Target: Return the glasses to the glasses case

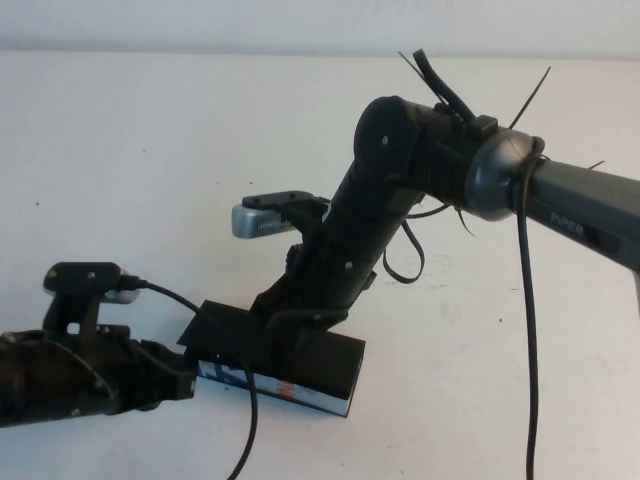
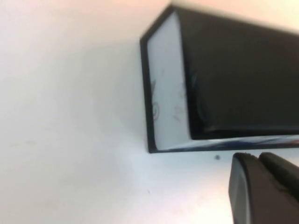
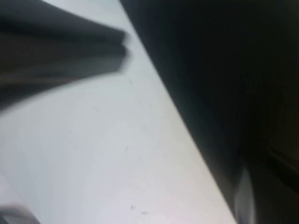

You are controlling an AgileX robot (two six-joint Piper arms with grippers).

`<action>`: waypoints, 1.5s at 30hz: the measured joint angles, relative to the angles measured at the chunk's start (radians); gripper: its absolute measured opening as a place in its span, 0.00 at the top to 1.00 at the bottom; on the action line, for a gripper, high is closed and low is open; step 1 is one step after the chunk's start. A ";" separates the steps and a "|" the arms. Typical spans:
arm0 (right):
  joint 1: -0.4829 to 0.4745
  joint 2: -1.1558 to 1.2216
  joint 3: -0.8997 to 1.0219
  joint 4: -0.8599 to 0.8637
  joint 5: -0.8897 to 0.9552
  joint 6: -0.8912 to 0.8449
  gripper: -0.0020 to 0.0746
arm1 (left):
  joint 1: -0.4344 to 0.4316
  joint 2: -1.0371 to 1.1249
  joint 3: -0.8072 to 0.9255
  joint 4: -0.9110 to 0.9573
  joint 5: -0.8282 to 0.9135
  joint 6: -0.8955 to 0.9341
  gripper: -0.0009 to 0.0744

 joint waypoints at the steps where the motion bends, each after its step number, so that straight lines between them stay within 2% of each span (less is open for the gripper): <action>1: 0.003 0.000 0.007 -0.008 0.000 0.000 0.99 | 0.000 -0.045 0.009 0.036 -0.013 -0.042 0.99; 7: 0.008 0.002 0.028 -0.030 0.000 0.000 0.99 | 0.000 -0.312 0.029 0.216 -0.016 -0.226 0.99; 18: 0.008 0.001 0.030 -0.037 -0.002 0.000 0.99 | 0.000 -0.727 0.034 0.273 -0.044 -0.251 0.99; 22: 0.019 -0.069 0.035 -0.066 -0.002 0.024 0.99 | 0.000 -0.852 0.049 0.313 -0.114 -0.251 0.99; 27: 0.029 -0.251 0.066 -0.145 -0.002 0.103 0.99 | 0.000 -1.027 0.138 0.337 -0.283 -0.233 0.99; 31: 0.033 -0.440 0.184 -0.210 -0.042 0.184 0.99 | 0.000 -1.166 0.225 0.337 -0.394 -0.225 0.99; 36: 0.037 -0.709 0.407 -0.256 -0.148 0.266 0.99 | 0.000 -1.290 0.329 0.335 -0.420 -0.225 0.99; 45: 0.037 -1.109 0.827 -0.281 -0.377 0.303 0.99 | 0.000 -1.319 0.504 0.318 -0.444 -0.225 0.99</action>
